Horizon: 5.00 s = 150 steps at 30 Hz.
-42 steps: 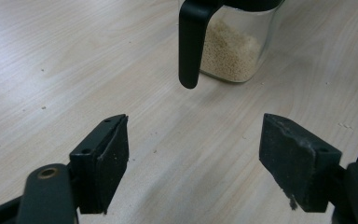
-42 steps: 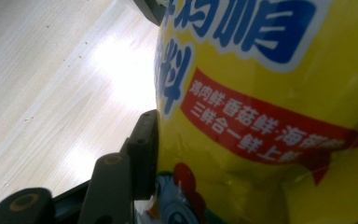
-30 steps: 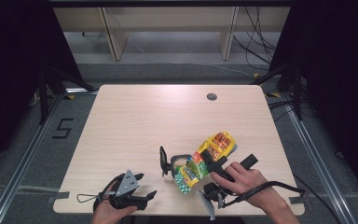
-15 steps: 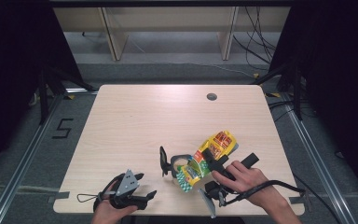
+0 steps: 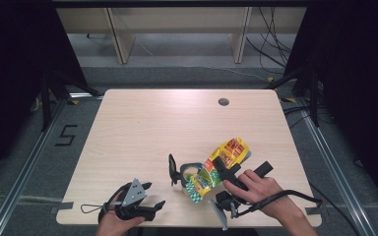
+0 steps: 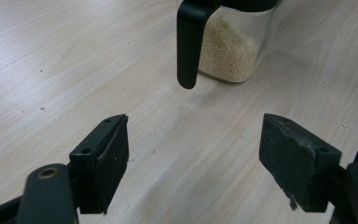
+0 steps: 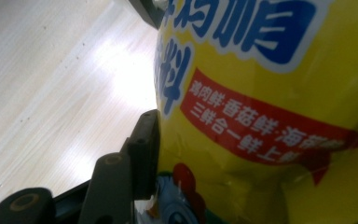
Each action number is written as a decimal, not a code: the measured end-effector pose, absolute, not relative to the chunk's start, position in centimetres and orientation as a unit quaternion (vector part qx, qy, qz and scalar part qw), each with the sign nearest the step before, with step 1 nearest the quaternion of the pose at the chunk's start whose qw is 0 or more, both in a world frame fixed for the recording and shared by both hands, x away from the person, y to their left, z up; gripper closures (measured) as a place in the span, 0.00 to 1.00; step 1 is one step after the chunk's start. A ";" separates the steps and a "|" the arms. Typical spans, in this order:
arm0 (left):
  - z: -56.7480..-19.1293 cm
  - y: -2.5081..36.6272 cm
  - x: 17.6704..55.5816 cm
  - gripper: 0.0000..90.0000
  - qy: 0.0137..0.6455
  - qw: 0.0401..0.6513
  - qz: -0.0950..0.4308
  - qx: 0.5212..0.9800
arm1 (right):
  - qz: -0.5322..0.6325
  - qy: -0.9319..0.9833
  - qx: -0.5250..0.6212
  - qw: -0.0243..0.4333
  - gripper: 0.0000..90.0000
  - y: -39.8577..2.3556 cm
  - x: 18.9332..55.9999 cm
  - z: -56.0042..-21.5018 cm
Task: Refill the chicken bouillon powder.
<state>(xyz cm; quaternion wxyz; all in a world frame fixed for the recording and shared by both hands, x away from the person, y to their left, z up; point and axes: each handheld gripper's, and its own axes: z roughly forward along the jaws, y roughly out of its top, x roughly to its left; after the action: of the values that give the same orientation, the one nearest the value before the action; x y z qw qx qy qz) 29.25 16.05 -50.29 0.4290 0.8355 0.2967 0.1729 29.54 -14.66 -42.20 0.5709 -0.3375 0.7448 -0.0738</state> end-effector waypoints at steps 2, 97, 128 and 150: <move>-50.4 15.9 29.1 0.26 0.299 0.434 0.172 0.832 | -0.078 0.742 -0.340 0.572 0.60 -14.8 29.7 -41.9; -50.3 15.9 29.3 0.26 0.291 0.431 0.176 0.836 | -0.074 0.747 -0.342 0.566 0.60 -14.7 29.5 -42.6; -50.3 16.0 29.3 0.26 0.289 0.429 0.175 0.838 | -0.074 0.747 -0.330 0.572 0.61 -15.4 29.9 -42.0; -50.2 16.0 29.2 0.26 0.290 0.431 0.175 0.836 | -0.077 0.751 -0.332 0.566 0.61 -15.7 30.0 -42.0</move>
<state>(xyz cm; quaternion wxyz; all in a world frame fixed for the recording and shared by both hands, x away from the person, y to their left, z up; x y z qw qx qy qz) 29.23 15.99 -50.25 0.4311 0.8363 0.2902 0.1747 29.99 -15.65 -41.97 0.5658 -0.3325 0.7506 -0.0768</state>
